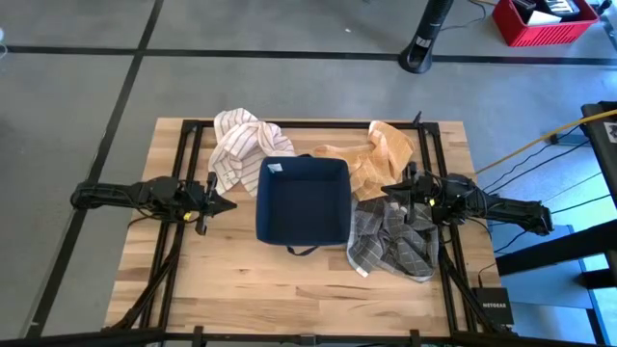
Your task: Fold towel
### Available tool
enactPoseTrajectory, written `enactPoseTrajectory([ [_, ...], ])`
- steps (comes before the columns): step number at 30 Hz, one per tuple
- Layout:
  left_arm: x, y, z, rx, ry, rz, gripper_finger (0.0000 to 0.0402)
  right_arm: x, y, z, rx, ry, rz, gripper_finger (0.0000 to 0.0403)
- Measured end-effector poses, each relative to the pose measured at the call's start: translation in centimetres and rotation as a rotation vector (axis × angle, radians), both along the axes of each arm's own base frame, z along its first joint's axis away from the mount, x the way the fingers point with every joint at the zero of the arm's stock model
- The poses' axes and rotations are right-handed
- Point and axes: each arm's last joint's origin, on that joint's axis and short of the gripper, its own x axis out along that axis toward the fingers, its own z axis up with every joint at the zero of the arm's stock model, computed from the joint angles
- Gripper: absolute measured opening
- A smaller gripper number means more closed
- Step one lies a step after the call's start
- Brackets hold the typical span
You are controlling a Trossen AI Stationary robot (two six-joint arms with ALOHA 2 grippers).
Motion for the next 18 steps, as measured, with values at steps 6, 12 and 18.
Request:
enactPoseTrajectory([
  [6, 0.0, 0.0, 0.0, 0.0, 0.0, 0.0, 0.0005, 0.0, -0.1, 0.0, -0.002, -0.001, -0.021, 0.0008],
  [12, 0.0, 0.0, 0.1, 0.014, -0.02, -0.001, 0.0005, 0.0, 0.1, 0.1, 0.153, -0.021, 0.025, 0.0008],
  [18, 0.0, 0.0, 1.8, -0.111, -0.193, 0.012, 0.0005, -0.1, -0.1, 0.6, 0.382, -0.107, -0.009, 0.0008],
])
